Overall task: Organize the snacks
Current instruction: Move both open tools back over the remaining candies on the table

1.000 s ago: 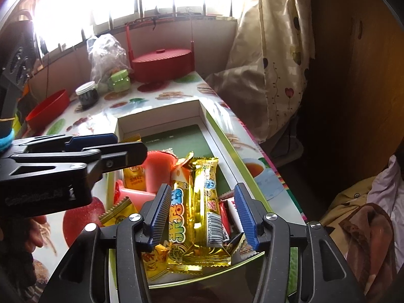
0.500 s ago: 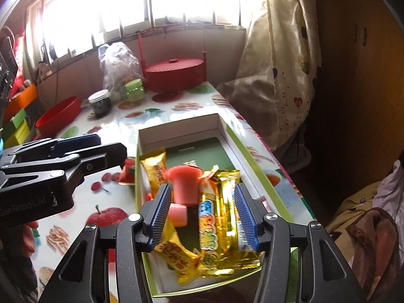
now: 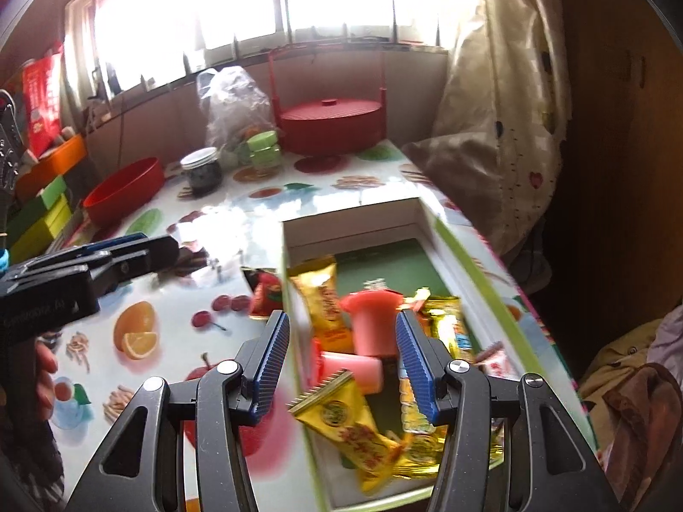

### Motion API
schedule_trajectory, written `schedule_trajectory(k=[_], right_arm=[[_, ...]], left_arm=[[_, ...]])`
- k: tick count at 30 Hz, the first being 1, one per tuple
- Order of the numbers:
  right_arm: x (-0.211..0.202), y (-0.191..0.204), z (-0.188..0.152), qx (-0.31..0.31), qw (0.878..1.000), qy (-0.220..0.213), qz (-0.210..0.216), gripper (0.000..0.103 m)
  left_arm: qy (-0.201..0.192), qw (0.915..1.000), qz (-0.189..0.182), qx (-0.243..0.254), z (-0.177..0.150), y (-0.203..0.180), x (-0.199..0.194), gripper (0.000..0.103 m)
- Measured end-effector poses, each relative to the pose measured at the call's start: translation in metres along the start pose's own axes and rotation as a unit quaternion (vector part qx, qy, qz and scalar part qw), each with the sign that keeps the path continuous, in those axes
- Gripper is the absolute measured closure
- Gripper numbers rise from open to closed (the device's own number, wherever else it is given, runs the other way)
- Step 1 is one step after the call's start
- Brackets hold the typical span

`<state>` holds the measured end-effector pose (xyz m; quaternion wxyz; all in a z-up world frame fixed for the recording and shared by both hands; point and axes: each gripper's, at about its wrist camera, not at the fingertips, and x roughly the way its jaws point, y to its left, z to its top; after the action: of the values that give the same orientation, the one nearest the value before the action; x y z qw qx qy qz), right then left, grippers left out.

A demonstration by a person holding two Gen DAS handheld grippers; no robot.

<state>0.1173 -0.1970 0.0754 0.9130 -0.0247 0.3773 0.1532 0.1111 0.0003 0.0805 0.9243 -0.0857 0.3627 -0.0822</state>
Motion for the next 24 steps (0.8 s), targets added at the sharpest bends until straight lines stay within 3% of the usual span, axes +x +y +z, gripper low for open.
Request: schedule_trajectory(k=[10,18,24], right_arm=[[0.023,0.042,0.008,-0.058,0.998,0.017,0.033,0.051],[0.053,0.078,0.016,-0.143,0.989,0.038,0.021,0.052],[0.077,0.095,0.018,-0.171,0.983,0.056,0.024,0.061]], left_arm=[[0.009,0.9987,0.029,-0.040,-0.012,0.044,0.001,0.049],[0.019,0.9972,0.034,-0.063,-0.019,0.067,0.005,0.049],[0.026,0.9960,0.039,-0.077,-0.022,0.083,0.009,0.049]])
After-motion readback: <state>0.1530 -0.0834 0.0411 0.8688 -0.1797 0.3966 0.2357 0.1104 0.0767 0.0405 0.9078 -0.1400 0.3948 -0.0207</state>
